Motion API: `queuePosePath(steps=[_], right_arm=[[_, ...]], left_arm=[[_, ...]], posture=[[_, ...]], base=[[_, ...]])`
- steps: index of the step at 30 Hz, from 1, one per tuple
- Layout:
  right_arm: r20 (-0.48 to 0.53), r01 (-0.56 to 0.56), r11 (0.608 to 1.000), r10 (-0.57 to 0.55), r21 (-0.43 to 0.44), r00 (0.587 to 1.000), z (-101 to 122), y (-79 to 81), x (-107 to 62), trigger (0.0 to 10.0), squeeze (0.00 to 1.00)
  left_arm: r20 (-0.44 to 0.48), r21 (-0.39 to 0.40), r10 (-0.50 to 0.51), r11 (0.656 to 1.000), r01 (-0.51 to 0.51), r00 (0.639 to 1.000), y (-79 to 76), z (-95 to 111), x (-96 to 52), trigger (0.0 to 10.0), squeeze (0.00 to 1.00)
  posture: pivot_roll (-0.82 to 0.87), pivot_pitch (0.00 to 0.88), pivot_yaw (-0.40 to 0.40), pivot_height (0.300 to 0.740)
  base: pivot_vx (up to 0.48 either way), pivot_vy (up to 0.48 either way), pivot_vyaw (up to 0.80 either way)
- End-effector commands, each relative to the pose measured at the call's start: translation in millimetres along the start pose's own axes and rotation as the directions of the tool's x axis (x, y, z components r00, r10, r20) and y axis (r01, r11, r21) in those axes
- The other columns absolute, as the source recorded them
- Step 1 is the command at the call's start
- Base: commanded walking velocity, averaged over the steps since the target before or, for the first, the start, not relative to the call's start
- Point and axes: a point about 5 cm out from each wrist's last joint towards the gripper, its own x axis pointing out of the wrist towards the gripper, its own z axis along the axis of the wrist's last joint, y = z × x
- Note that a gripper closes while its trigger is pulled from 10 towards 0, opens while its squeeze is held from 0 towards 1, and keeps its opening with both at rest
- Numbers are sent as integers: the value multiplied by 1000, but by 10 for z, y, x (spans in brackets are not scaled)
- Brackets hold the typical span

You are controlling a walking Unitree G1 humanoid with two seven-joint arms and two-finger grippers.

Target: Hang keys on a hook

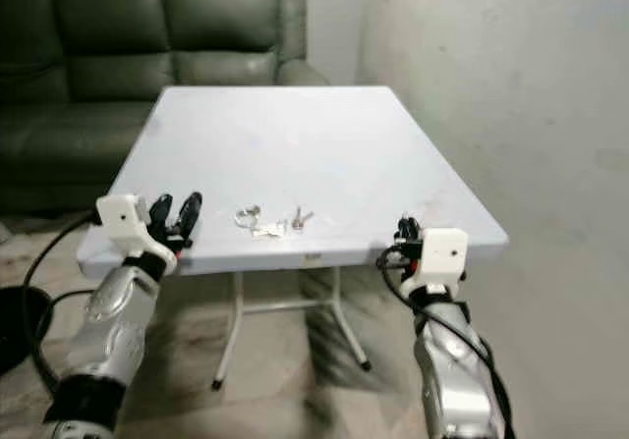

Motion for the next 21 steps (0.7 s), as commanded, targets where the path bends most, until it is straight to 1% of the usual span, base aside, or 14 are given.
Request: queuePosePath(steps=[1, 13, 16, 21], right_arm=[[7, 11, 1000, -11, -15, 1000, 31, -68, 3, 10000, 0], [7, 11, 1000, -11, -13, 1000, 36, -64, -3, 10000, 0], [6, 11, 1000, -11, -12, 1000, 38, -64, -8, 10000, 0], [6, 11, 1000, -11, -12, 1000, 50, -70, 3, 10000, 0]], left_arm=[[-4, -2, -18, 1000, 18, 1000, -65, -8, 23, 10000, 0], [-17, -6, -3, 1000, 3, 1000, -67, -32, 14, 10000, 0], [-12, -17, -3, 1000, 3, 1000, -80, -30, 15, 10000, 0], [-12, -12, -2, 1000, 2, 1000, -103, -29, 21, 10000, 0]], posture=[[33, 0, 7, 740], [31, 0, 7, 740], [32, 0, 4, 740], [33, 0, 0, 740]], base=[[0, 0, -675], [0, 0, -681], [0, 0, -681], [0, 0, -681]])
